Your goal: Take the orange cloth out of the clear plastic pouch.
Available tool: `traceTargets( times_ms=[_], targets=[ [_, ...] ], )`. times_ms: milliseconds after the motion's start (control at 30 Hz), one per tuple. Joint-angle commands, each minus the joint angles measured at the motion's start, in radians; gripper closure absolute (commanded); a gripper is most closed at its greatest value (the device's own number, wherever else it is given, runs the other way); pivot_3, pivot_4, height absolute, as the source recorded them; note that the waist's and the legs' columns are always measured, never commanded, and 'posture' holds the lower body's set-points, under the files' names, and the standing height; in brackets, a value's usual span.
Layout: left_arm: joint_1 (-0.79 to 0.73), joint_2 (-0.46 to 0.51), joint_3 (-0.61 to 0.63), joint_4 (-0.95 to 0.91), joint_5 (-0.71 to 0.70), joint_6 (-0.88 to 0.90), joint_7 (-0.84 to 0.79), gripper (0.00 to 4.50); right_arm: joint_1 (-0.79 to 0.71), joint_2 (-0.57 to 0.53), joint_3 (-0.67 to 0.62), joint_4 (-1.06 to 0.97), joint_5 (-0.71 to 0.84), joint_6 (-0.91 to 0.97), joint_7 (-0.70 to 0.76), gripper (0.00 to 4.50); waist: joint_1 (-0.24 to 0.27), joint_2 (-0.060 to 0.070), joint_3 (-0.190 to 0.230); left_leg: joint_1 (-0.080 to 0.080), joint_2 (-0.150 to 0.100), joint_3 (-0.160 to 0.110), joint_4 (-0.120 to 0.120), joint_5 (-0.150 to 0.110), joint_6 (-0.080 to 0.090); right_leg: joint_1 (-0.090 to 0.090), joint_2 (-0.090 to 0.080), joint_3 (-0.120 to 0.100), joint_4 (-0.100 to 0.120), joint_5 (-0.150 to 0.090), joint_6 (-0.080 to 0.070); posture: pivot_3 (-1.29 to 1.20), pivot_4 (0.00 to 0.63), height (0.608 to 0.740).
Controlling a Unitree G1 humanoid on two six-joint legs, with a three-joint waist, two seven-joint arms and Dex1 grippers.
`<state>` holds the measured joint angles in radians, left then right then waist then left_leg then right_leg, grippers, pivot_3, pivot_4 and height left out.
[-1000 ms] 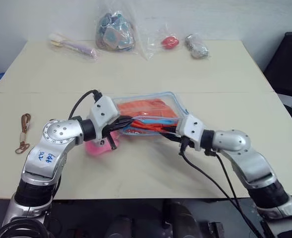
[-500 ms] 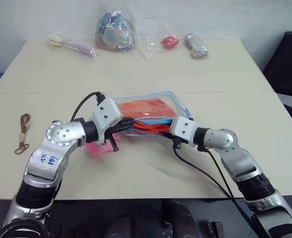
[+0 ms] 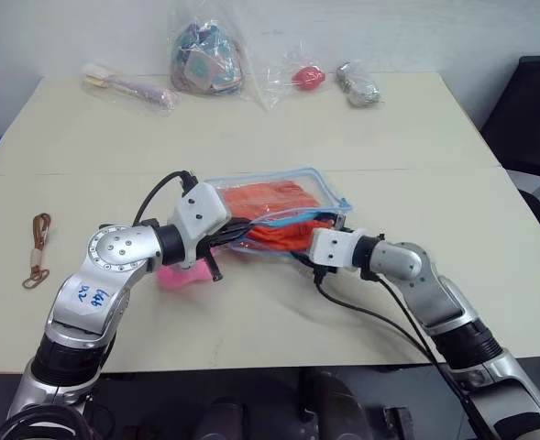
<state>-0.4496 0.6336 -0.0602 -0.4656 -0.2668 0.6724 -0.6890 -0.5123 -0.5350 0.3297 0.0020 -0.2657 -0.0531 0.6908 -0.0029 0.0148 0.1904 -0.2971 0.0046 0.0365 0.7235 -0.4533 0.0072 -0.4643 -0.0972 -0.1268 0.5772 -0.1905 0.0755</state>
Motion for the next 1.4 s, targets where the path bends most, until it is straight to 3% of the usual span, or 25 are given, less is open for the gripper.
traceTargets(
  times_ms=[33,567,667,1000,1400],
  targets=[
    [0.0,-0.012,-0.003,-0.06,-0.016,0.0,0.01,4.5,-0.036,0.009,0.024,0.013,-0.065,-0.051,-0.033,0.52,-0.001,0.0,0.0,0.0,0.0,0.0,0.0,0.0,0.0,0.0,0.0,0.0,0.0,0.0,0.0,0.0,0.15,0.74],
    [0.004,-0.036,-0.015,-0.08,-0.021,0.027,0.03,4.5,-0.225,0.084,0.203,0.292,-0.398,-0.195,-0.187,0.52,-0.006,0.0,-0.001,0.0,0.001,0.0,0.0,0.0,0.0,0.0,0.0,0.0,0.0,0.0,0.0,0.0,0.15,0.74],
    [0.004,-0.037,-0.015,-0.076,-0.02,0.026,0.032,4.5,-0.228,0.104,0.209,0.323,-0.398,-0.202,-0.186,1.03,-0.011,0.0,-0.001,0.0,0.001,0.0,0.0,0.0,0.0,0.001,0.0,0.0,0.001,0.0,0.0,0.0,0.15,0.74],
    [0.004,-0.048,-0.016,-0.053,-0.009,0.026,0.052,4.5,-0.178,0.074,0.179,0.237,-0.371,-0.227,-0.147,4.48,-0.016,0.0,-0.001,0.0,0.001,-0.002,0.0,0.0,0.0,0.0,-0.001,-0.001,0.0,0.0,0.0,0.0,0.15,0.74],
    [-0.093,-0.134,-0.022,0.049,0.007,0.046,0.123,4.5,-0.063,-0.052,0.189,0.072,-0.419,-0.313,-0.126,4.48,-0.002,-0.001,-0.001,0.0,0.0,-0.002,0.0,0.0,0.0,0.001,-0.001,-0.001,-0.001,0.0,0.0,0.0,0.15,0.74]
  ],
)
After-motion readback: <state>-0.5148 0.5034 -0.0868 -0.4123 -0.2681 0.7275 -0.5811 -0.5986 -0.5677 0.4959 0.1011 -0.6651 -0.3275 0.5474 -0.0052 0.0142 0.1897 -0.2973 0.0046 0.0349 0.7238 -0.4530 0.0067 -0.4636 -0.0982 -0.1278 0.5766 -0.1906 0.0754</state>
